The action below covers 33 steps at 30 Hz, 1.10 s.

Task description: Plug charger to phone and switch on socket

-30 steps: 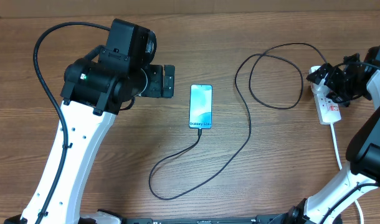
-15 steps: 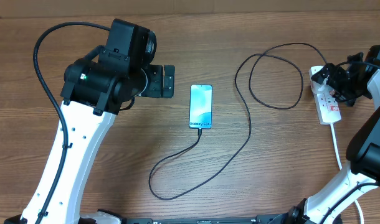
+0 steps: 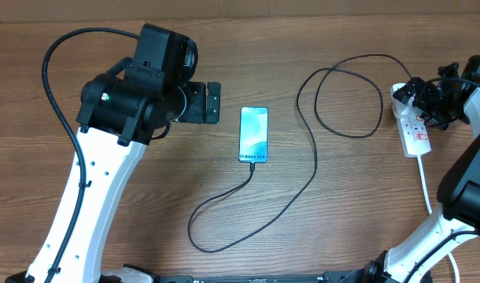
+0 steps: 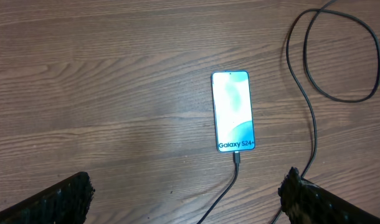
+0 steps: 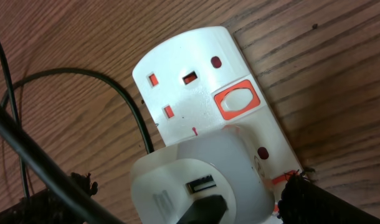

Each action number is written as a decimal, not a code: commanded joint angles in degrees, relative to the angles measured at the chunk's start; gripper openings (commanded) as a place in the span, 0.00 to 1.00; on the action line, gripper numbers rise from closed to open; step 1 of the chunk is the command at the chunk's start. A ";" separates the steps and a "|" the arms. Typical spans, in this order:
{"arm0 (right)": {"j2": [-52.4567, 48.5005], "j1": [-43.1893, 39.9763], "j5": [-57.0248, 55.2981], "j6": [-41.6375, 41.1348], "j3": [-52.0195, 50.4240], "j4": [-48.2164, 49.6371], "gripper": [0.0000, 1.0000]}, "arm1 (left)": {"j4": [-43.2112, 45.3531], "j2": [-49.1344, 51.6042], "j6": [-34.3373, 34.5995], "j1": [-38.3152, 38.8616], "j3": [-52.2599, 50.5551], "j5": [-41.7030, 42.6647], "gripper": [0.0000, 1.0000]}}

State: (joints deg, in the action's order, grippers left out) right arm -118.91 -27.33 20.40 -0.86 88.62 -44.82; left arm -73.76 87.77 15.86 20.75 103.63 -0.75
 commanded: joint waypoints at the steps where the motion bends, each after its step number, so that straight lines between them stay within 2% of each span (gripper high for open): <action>1: -0.92 0.00 0.22 0.70 1.33 -0.07 1.00 | 0.09 0.09 -1.31 -0.09 0.57 -0.74 1.00; 24: -3.06 0.02 2.86 0.31 1.33 -1.38 1.00 | 0.09 0.09 -1.31 -0.11 0.57 -0.74 1.00; 29: -3.61 0.02 5.46 0.35 1.33 -2.01 0.89 | 0.09 0.09 -1.31 -0.11 0.57 -0.74 1.00; 33: -4.50 0.13 5.84 0.39 1.33 -2.36 0.89 | 0.09 0.09 -1.31 -0.09 0.57 -0.74 1.00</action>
State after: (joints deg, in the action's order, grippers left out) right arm -120.68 -27.81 22.26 -0.05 89.89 -46.17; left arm -73.73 87.77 15.86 20.75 103.63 -0.73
